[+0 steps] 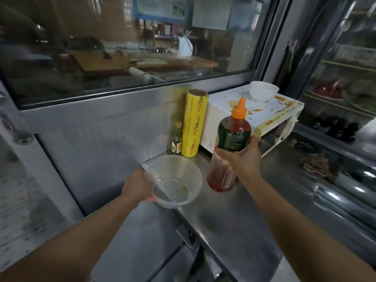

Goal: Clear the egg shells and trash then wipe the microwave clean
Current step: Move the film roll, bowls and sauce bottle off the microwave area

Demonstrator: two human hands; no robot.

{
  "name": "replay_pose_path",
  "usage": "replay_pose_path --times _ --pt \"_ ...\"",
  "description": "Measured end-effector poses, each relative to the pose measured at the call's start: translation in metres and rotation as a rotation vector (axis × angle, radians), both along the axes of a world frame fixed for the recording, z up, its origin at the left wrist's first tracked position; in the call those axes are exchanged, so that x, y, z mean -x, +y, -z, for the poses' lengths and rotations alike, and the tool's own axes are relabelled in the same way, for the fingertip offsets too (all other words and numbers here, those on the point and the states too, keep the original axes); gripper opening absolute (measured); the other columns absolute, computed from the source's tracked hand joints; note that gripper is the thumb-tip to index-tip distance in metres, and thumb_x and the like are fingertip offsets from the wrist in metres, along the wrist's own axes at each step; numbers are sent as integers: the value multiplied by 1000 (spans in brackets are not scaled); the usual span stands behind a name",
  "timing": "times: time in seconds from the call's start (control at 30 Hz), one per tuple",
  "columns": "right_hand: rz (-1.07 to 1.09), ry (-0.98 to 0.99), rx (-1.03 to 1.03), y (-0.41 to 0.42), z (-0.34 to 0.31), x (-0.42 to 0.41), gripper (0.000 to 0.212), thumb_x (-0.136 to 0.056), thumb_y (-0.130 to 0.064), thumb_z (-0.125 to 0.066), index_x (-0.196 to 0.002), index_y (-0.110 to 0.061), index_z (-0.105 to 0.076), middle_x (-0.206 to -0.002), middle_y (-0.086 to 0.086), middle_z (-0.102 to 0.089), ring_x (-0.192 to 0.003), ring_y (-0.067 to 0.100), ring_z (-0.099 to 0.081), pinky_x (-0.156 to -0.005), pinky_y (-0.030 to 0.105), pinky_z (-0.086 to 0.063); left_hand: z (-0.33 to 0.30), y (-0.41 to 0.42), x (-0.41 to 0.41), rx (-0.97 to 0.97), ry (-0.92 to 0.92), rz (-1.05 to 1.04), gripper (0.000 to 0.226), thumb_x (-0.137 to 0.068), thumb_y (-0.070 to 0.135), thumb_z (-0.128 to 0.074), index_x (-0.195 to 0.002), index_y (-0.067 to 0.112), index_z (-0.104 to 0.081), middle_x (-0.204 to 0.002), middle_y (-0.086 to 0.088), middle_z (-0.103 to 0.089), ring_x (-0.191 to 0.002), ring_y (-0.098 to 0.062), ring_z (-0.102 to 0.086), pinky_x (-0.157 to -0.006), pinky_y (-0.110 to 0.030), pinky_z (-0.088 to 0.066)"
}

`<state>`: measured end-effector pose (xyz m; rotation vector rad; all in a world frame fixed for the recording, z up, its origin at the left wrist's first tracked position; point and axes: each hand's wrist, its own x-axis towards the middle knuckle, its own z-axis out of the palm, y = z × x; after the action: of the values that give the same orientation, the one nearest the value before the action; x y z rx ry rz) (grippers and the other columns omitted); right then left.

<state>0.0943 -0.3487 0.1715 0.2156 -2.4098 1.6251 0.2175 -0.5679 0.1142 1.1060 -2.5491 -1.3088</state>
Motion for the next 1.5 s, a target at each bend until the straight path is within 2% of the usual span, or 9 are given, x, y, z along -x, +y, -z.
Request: replay_pose_path --times 0.2,0.3,0.43,0.6,0.7,0.9,1.03,1.2,1.5 --pt "-108 -37 -62 -59 0 -8 71 -58 -24 -88 -111 -13 -42 -97 -3 -56 -85 17 -57 -70 28 -46 0 -47 -34 -44 25 -139 13 -81 4 -60 -82 10 -49 -69 -12 -60 -66 -28 -60 -59 -33 -47" --pt "-151 -55 -58 -89 2 0 72 -58 -23 -87 -113 -12 -42 -98 -3 -55 -86 16 -55 -70 26 -43 6 -71 -41 -82 37 -207 19 -81 7 -60 -97 7 -49 -82 -20 -67 -75 -34 -67 -67 -40 -55" --pt "-211 -56 -56 -128 14 21 72 -59 -20 -87 -114 -10 -43 -97 -4 -53 -84 13 -53 -64 20 -40 14 -95 -43 -128 37 -283 23 -78 5 -63 -94 9 -48 -89 -22 -63 -81 -39 -65 -71 -46 -57" --pt "-255 -118 -24 -170 44 58 74 -56 -19 -87 -115 -13 -44 -103 -1 -59 -89 17 -59 -72 27 -44 25 -111 -30 -171 47 -356 20 -85 4 -60 -101 9 -49 -92 -18 -59 -60 -28 -61 -42 -27 -50" --pt "-257 -174 15 -192 63 81 79 -53 -16 -88 -119 -17 -44 -106 0 -61 -93 20 -61 -79 33 -50 35 -118 -17 -175 46 -362 19 -87 4 -56 -103 11 -49 -93 -19 -60 -63 -27 -60 -46 -30 -48" --pt "-286 -164 -16 -222 86 118 81 -58 -14 -87 -125 -8 -42 -106 1 -55 -88 15 -53 -74 25 -41 60 -131 7 -199 2 -372 21 -86 3 -58 -103 12 -50 -95 -22 -61 -74 -34 -62 -54 -33 -47" --pt "-297 -138 9 -233 98 132 85 -57 -11 -87 -127 -7 -39 -117 7 -57 -98 20 -56 -77 23 -41 69 -132 15 -176 -8 -377 17 -87 1 -52 -101 11 -51 -92 -21 -62 -73 -36 -65 -47 -30 -46" --pt "-341 -90 -1 -237 101 140 84 -60 -8 -86 -128 -6 -36 -107 -2 -52 -91 12 -50 -57 0 -35 72 -130 17 -134 -2 -372 15 -84 -2 -54 -97 7 -53 -84 -18 -63 -65 -35 -67 -43 -30 -48" --pt "-382 -117 -56 -230 101 142 90 -59 -9 -86 -131 -9 -32 -123 8 -55 -99 15 -53 -80 21 -41 74 -119 23 -85 -28 -308 13 -85 2 -54 -91 12 -50 -83 -11 -62 -62 -30 -68 -45 -31 -50"
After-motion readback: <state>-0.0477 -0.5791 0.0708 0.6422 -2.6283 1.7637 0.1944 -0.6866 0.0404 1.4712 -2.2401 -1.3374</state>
